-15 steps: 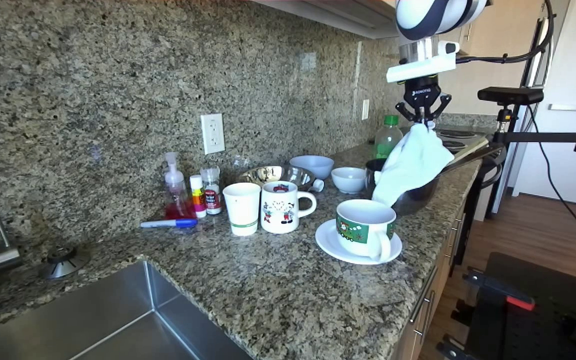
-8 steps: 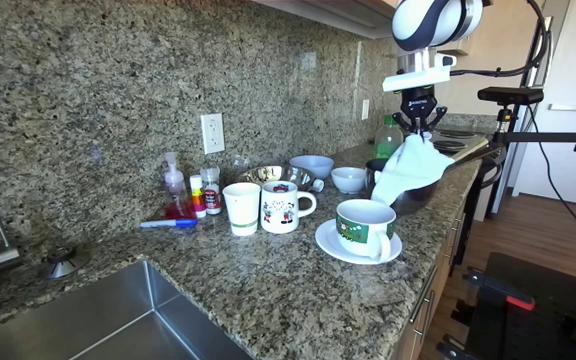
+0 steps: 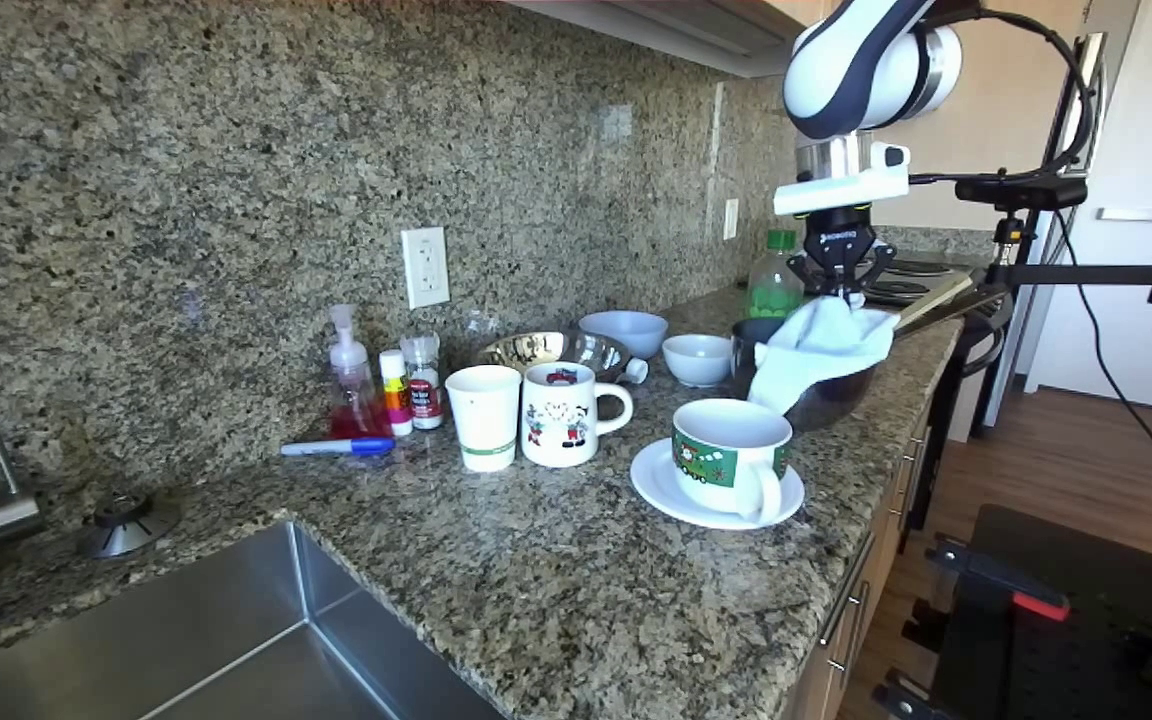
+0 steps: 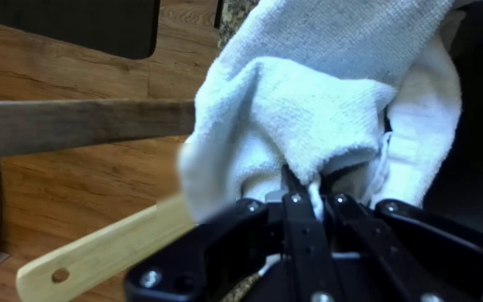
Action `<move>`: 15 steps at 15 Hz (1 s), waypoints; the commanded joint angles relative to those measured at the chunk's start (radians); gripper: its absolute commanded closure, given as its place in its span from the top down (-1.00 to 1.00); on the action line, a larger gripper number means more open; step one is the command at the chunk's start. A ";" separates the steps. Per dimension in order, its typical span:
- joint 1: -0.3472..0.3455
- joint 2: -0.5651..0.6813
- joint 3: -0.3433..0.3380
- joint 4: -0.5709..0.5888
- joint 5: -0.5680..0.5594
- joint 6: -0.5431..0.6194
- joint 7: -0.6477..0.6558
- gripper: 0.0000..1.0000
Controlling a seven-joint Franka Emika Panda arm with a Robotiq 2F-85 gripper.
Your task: Use the towel to wipe the inside of the mug on the plate, then put it in the silver bowl next to the plate
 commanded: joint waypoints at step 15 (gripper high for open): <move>-0.002 -0.074 -0.047 0.043 0.021 0.006 -0.055 1.00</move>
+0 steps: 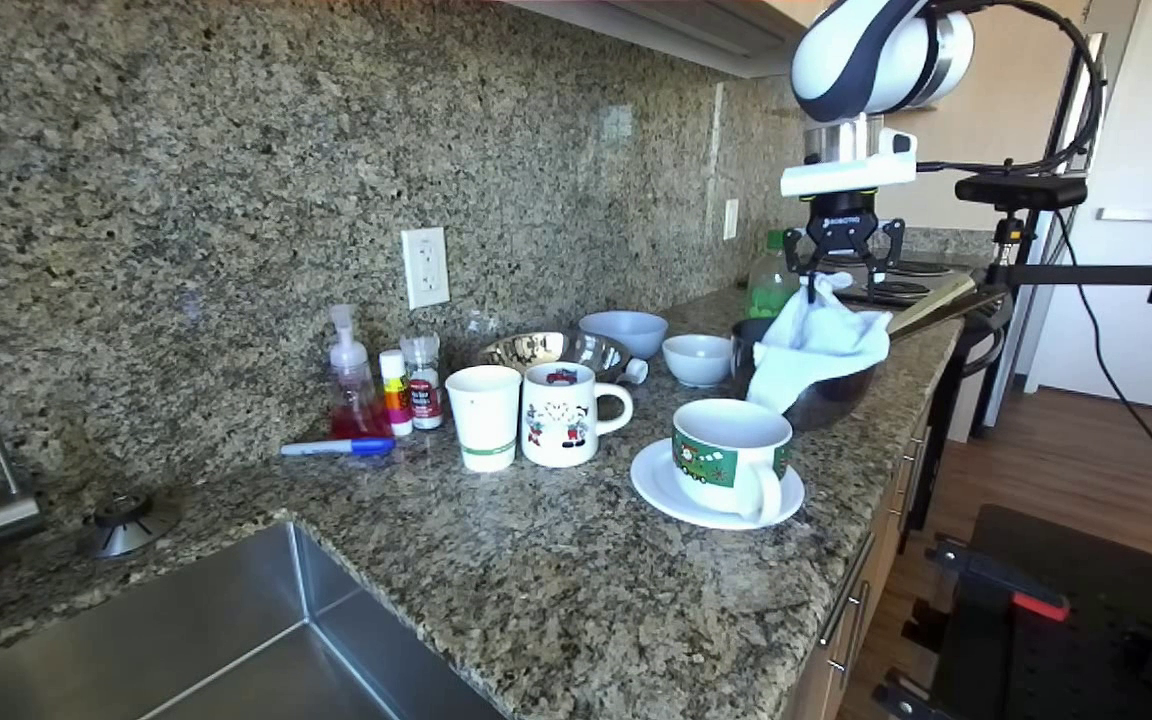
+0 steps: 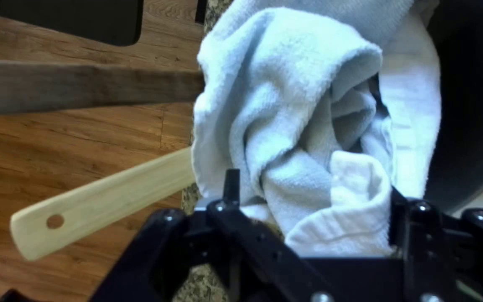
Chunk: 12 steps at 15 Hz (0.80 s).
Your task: Use the towel to wipe the inside of the mug on the plate, then put it in the silver bowl next to the plate
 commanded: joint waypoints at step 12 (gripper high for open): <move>-0.022 -0.129 0.001 0.148 -0.005 -0.156 -0.019 1.00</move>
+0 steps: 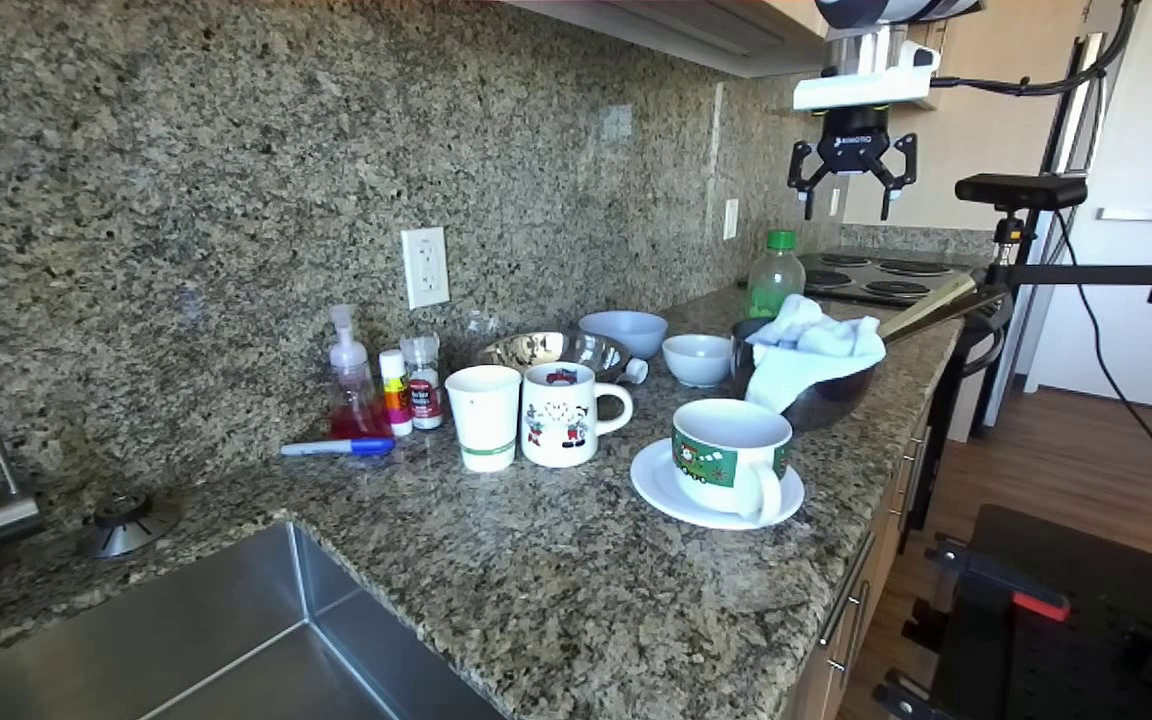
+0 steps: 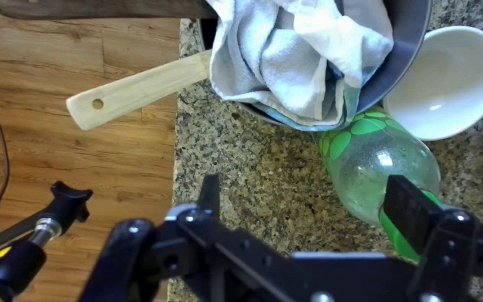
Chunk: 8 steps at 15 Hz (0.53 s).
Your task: Use the towel to wipe the inside of the mug on the plate, then put it in the silver bowl next to the plate
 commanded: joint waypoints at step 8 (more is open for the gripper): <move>-0.009 -0.184 0.001 -0.004 0.095 -0.284 -0.400 1.00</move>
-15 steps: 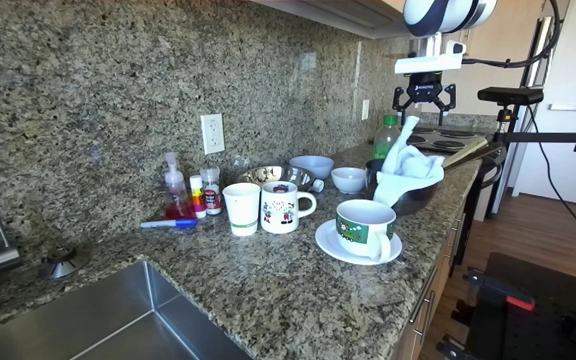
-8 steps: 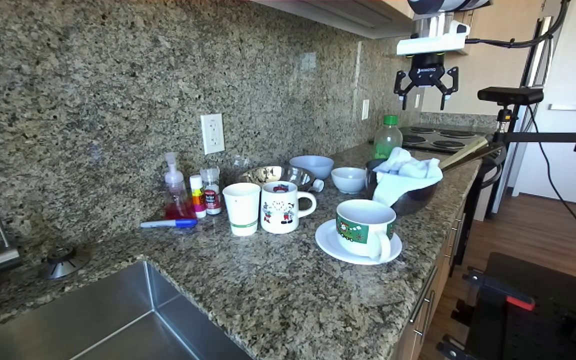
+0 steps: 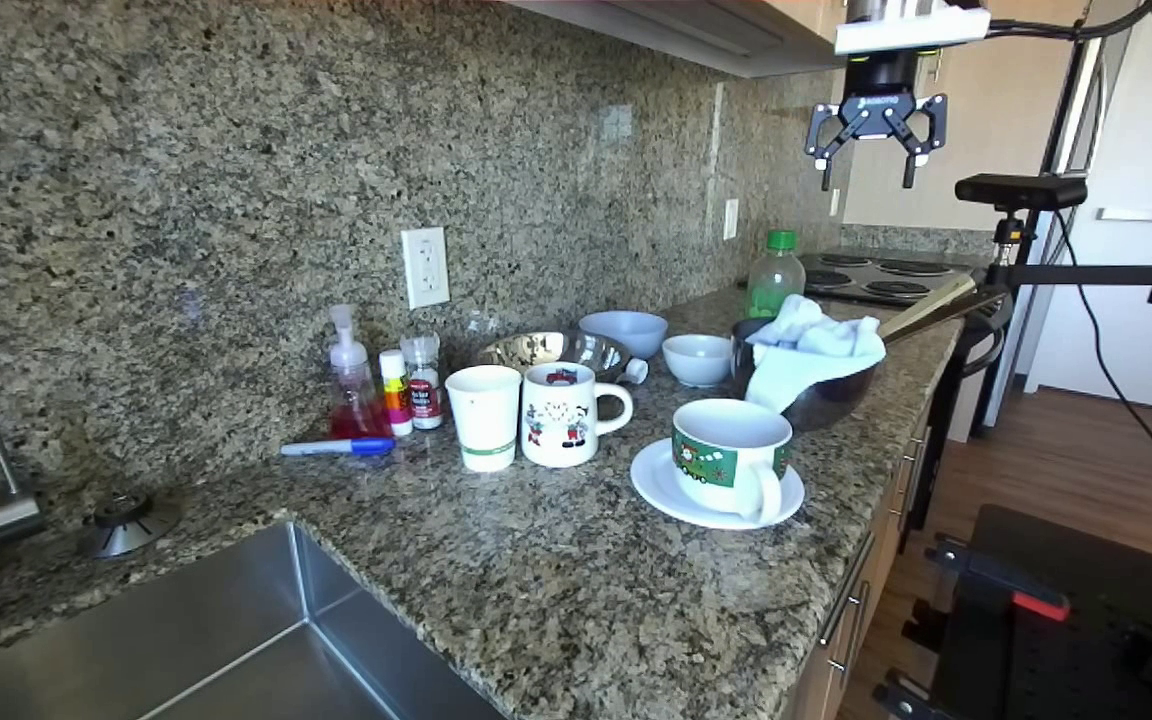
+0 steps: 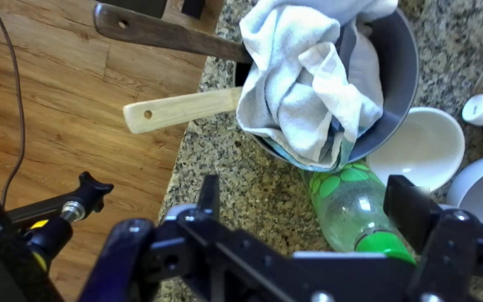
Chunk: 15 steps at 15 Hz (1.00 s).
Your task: Use the towel to wipe the inside of the mug on the plate, then put it in the silver bowl next to the plate
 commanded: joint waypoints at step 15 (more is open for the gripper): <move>0.001 -0.049 -0.054 0.034 0.150 -0.244 -0.521 1.00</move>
